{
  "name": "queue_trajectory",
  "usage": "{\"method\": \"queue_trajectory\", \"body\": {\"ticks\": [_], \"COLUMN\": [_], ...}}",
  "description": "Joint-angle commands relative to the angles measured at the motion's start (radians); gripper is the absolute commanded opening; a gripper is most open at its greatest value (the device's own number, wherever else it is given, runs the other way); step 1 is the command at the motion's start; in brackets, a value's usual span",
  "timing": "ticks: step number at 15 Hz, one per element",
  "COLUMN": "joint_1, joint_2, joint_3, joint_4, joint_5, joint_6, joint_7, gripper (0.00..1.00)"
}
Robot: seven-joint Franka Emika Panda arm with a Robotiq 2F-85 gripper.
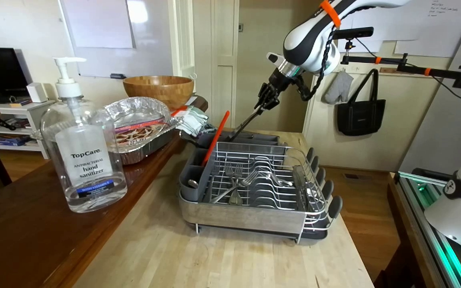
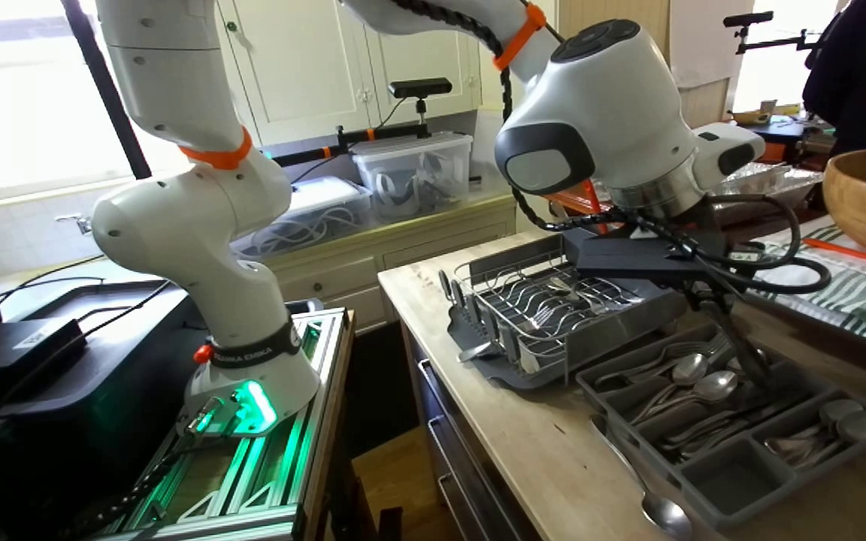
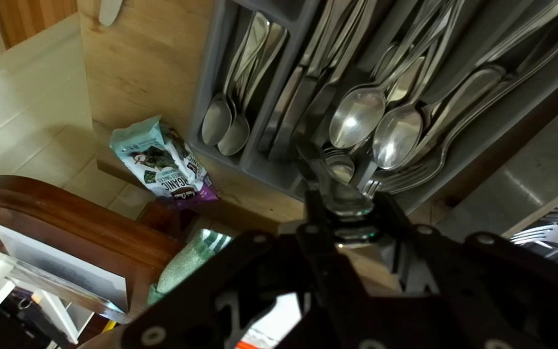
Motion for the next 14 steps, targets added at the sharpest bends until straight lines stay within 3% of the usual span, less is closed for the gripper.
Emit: {"method": "queue_trajectory", "body": {"ticks": [1,10,11,14], "joint_1": [0.0,0.0,0.0,-0.066], "joint_2": [0.0,-0.001,-0.001,0.003], "joint_3": [0.0,0.0,0.0,0.065], "joint_4": [0.0,-0.001,-0.001,0.036], "joint_5": [0.0,0.0,0.0,0.168], "joint_6": [0.0,0.0,0.0,0.007], "joint_7": [0.0,0.0,0.0,-0.132], "gripper": [0.3,0.3,0.07,0.07]}}
